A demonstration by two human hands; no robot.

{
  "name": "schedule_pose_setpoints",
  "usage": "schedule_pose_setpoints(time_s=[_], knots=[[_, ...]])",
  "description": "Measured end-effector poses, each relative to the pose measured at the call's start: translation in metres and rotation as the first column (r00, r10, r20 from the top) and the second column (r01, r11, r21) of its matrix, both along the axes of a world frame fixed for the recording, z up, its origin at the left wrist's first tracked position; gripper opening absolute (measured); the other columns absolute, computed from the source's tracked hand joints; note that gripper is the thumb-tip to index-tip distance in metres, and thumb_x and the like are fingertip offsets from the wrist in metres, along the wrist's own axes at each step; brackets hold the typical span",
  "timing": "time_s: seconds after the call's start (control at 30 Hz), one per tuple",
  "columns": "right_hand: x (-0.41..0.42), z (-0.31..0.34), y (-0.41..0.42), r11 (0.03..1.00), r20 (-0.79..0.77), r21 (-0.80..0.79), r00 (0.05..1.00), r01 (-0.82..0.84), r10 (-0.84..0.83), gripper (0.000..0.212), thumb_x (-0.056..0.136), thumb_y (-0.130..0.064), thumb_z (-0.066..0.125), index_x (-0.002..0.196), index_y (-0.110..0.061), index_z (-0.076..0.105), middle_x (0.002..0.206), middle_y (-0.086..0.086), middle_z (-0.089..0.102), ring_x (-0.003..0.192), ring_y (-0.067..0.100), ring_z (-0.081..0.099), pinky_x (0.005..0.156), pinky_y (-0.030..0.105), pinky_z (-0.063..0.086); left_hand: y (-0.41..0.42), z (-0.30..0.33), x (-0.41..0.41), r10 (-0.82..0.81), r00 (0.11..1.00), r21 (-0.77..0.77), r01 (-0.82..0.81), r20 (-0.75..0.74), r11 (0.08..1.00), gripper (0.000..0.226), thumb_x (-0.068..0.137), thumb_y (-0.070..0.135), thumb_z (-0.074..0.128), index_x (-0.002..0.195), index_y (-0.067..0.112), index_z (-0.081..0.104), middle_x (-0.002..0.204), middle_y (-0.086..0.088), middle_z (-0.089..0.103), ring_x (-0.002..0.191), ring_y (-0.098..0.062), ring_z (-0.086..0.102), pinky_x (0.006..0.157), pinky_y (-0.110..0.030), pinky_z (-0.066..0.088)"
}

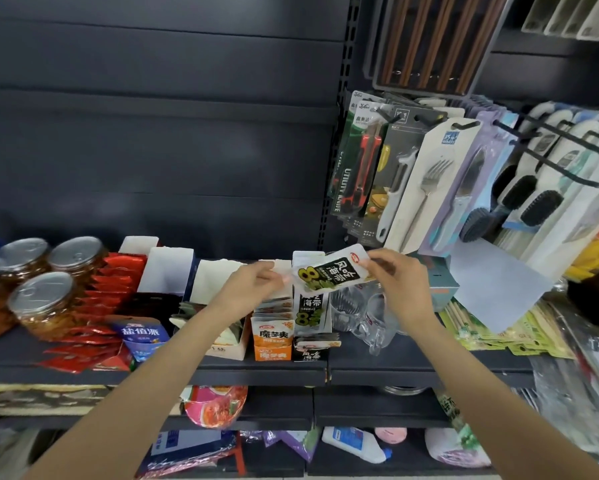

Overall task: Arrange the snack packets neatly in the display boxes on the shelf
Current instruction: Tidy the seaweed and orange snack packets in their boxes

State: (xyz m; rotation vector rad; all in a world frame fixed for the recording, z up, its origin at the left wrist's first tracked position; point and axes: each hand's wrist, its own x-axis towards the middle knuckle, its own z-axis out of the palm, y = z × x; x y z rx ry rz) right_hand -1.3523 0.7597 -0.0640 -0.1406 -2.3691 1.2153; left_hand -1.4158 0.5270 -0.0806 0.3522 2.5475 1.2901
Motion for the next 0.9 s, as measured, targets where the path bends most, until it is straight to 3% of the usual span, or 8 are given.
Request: schedule_pose_setpoints(time_s=[0.1,0.23,0.37,0.47,0.57,0.67,0.9], knots=[[-0.001,0.004,0.006,0.993,-0.009,0.116,1.0,-0.02,0.021,0.01,0.086,-0.009,0.065,0.093,-0.008,0.073,0.082,-0.005,0.068,0.066,-0.007,0.058,0.063,0.005,0.042,-0.006,-0.008,-0.002,-0.185,0.983,-0.301,0.175,-0.005,0.938,0.085,0.079,0.049,0.068,0.146,0.014,0.031,0.146,-0.001,0.043,0.133,-0.018,0.041,0.106,-0.031,0.036],[-0.008,0.004,0.005,0.956,0.071,0.274,0.993,-0.11,0.094,0.013,0.087,-0.009,0.063,0.097,-0.007,0.073,0.091,0.004,0.071,0.075,0.01,0.058,0.069,0.016,0.042,-0.012,-0.013,-0.004,-0.304,0.953,-0.45,0.279,0.019,0.848,0.076,0.081,0.046,0.068,0.144,0.017,0.037,0.147,0.0,0.042,0.133,-0.018,0.04,0.106,-0.03,0.034],[-0.023,-0.003,-0.009,0.87,0.183,0.43,0.967,-0.24,0.176,0.021,0.091,-0.021,0.059,0.104,-0.012,0.072,0.098,0.005,0.071,0.086,0.02,0.064,0.079,0.034,0.05,-0.013,-0.015,-0.008,-0.317,0.948,-0.433,0.293,0.016,0.853,0.055,0.085,0.042,0.065,0.133,0.019,0.052,0.134,0.0,0.055,0.119,-0.016,0.051,0.097,-0.027,0.041],[-0.041,-0.008,-0.023,0.733,0.407,0.566,0.901,-0.377,0.149,0.027,0.097,-0.024,0.05,0.119,-0.021,0.065,0.116,0.002,0.067,0.107,0.022,0.061,0.087,0.038,0.051,-0.012,-0.017,-0.007,-0.326,0.945,-0.413,0.305,0.021,0.858,0.045,0.089,0.037,0.061,0.129,0.018,0.055,0.13,0.0,0.057,0.117,-0.015,0.052,0.095,-0.025,0.041],[-0.053,-0.017,-0.034,0.654,0.514,0.612,0.852,-0.444,0.099,0.029,0.097,-0.023,0.047,0.122,-0.026,0.06,0.118,0.006,0.065,0.107,0.026,0.06,0.084,0.038,0.052,-0.013,-0.019,-0.007,-0.321,0.947,-0.402,0.288,-0.017,0.869,0.043,0.09,0.033,0.061,0.13,0.017,0.055,0.132,0.0,0.055,0.119,-0.015,0.05,0.094,-0.023,0.037],[-0.06,-0.027,-0.04,0.616,0.5,0.662,0.864,-0.426,0.061,0.02,0.096,-0.022,0.048,0.112,-0.021,0.061,0.109,0.006,0.065,0.1,0.026,0.06,0.075,0.034,0.048,-0.016,-0.02,-0.007,-0.32,0.947,-0.375,0.287,-0.028,0.882,0.044,0.089,0.033,0.062,0.129,0.017,0.056,0.13,0.001,0.055,0.118,-0.014,0.049,0.092,-0.019,0.036],[-0.075,-0.054,-0.043,0.669,0.324,0.692,0.945,-0.273,0.05,0.021,0.094,-0.012,0.05,0.106,-0.013,0.067,0.109,0.005,0.06,0.107,0.021,0.052,0.076,0.032,0.051,-0.023,-0.023,-0.01,-0.338,0.941,-0.363,0.313,-0.006,0.878,0.048,0.085,0.034,0.068,0.13,0.024,0.054,0.128,0.004,0.056,0.114,-0.011,0.05,0.091,-0.021,0.04]])
